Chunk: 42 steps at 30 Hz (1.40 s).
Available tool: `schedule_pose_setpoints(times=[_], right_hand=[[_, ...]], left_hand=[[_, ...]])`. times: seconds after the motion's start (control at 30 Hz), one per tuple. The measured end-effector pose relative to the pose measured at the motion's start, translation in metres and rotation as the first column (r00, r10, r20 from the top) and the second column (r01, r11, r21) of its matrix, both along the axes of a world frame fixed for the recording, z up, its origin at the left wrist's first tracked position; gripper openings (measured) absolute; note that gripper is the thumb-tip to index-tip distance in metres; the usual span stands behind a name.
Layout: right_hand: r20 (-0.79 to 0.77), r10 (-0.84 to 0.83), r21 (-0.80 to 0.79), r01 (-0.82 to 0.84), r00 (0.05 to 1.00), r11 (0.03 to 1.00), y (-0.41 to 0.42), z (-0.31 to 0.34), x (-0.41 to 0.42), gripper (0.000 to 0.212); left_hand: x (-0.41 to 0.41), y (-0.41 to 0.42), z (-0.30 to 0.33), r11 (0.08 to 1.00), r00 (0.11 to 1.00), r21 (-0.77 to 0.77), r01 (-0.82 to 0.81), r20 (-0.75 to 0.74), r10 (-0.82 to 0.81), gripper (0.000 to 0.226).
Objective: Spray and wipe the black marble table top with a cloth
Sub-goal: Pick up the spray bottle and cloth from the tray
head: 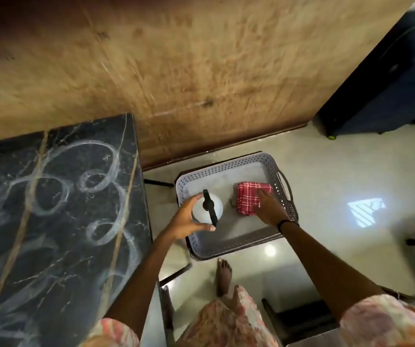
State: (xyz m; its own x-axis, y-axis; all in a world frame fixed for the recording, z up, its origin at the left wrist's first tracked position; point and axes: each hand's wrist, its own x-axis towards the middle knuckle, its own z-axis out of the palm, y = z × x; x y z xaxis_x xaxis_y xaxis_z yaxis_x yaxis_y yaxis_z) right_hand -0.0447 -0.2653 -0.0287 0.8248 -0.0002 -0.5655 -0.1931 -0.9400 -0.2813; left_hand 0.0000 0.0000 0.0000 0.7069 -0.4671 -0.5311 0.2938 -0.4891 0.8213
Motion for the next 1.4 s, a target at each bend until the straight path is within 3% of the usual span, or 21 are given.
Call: schedule_pose_setpoints(times=[0.17, 0.3, 0.4, 0.6, 0.7, 0.8, 0.87, 0.9, 1.0, 1.03, 1.13, 1.2, 1.3, 1.4], right_hand=[[0.091, -0.126, 0.128, 0.114, 0.988, 0.985, -0.005, -0.012, 0.019, 0.072], [0.099, -0.120, 0.112, 0.109, 0.988, 0.988, -0.017, -0.024, 0.027, 0.077], [0.072, -0.109, 0.122, 0.100, 0.991, 0.988, -0.026, -0.033, 0.031, 0.075], [0.076, -0.009, 0.026, 0.007, 0.997, 1.000, -0.034, -0.041, 0.037, 0.048], [0.038, 0.002, 0.124, -0.006, 0.999, 0.992, -0.035, -0.029, 0.028, 0.045], [-0.042, -0.164, 0.280, 0.169, 0.986, 0.945, -0.026, -0.002, 0.011, 0.047], [-0.089, -0.371, 0.415, 0.373, 0.924, 0.830, -0.011, 0.026, -0.005, 0.038], [-0.132, -0.487, 0.505, 0.482, 0.863, 0.717, -0.002, 0.040, -0.014, 0.035], [-0.390, -0.687, 0.717, 0.671, 0.613, 0.190, 0.047, 0.090, -0.040, 0.028], [-0.447, -0.699, 0.727, 0.682, 0.558, 0.081, 0.067, 0.103, -0.046, 0.025], [-0.555, -0.652, 0.720, 0.691, 0.516, -0.066, 0.133, 0.132, -0.059, 0.021], [-0.647, -0.562, 0.694, 0.703, 0.515, -0.154, 0.180, 0.147, -0.064, 0.029], [-0.812, -0.386, 0.576, 0.712, 0.439, -0.402, 0.243, 0.159, -0.075, 0.035], [-0.817, -0.295, 0.573, 0.636, 0.496, -0.517, 0.299, 0.166, -0.090, 0.028]], left_hand=[[0.021, -0.011, -0.013, 0.991, 0.989, -0.038, 0.130, -0.061, -0.132, 0.066], [0.030, -0.027, -0.014, 0.952, 0.956, -0.093, 0.292, 0.015, -0.292, 0.044], [0.029, -0.045, -0.011, 0.939, 0.944, -0.106, 0.327, 0.068, -0.322, 0.028], [0.007, -0.067, -0.019, 0.982, 0.999, -0.191, 0.007, 0.048, 0.002, 0.026], [0.003, -0.074, -0.007, 0.971, 0.981, -0.154, -0.185, 0.027, 0.192, 0.024], [-0.003, -0.075, 0.024, 0.916, 0.928, -0.217, -0.338, 0.084, 0.363, 0.023], [-0.011, -0.066, 0.055, 0.887, 0.896, -0.256, -0.384, 0.127, 0.425, 0.019], [-0.015, -0.061, 0.069, 0.879, 0.884, -0.263, -0.397, 0.147, 0.443, 0.016], [-0.030, -0.035, 0.122, 0.836, 0.827, -0.276, -0.474, 0.187, 0.530, 0.012], [-0.035, -0.025, 0.140, 0.809, 0.799, -0.289, -0.511, 0.187, 0.572, 0.011], [-0.050, 0.003, 0.189, 0.718, 0.719, -0.360, -0.595, 0.159, 0.676, 0.005], [-0.061, 0.027, 0.217, 0.651, 0.661, -0.419, -0.632, 0.147, 0.736, 0.007], [-0.075, 0.067, 0.243, 0.547, 0.548, -0.428, -0.719, 0.135, 0.826, 0.010], [-0.096, 0.117, 0.260, 0.553, 0.546, -0.471, -0.688, 0.167, 0.821, 0.005]])
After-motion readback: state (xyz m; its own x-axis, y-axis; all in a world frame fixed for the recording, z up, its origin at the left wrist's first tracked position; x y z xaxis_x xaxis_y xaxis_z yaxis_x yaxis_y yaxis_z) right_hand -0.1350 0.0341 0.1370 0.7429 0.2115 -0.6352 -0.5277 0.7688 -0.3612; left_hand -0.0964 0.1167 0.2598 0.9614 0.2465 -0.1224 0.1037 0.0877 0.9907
